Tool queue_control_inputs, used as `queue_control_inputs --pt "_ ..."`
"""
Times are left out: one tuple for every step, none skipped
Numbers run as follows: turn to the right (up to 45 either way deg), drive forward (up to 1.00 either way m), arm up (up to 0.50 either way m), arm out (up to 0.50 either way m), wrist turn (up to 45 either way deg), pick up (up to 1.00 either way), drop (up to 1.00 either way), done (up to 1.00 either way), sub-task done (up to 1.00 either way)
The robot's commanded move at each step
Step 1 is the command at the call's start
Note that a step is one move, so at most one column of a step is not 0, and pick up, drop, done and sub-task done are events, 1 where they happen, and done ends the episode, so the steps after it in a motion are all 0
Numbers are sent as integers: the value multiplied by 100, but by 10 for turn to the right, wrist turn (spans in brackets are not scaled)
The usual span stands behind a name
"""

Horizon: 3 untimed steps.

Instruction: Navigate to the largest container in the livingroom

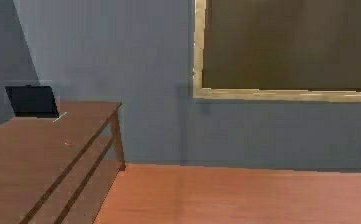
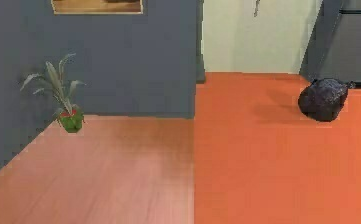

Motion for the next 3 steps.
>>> queue_control_inputs --pt "0 70 0 0 0 0 0 0 0" --pt "-450 0 0 0 0 0 0 0 0" --pt "-450 0 0 0 0 0 0 0 0"
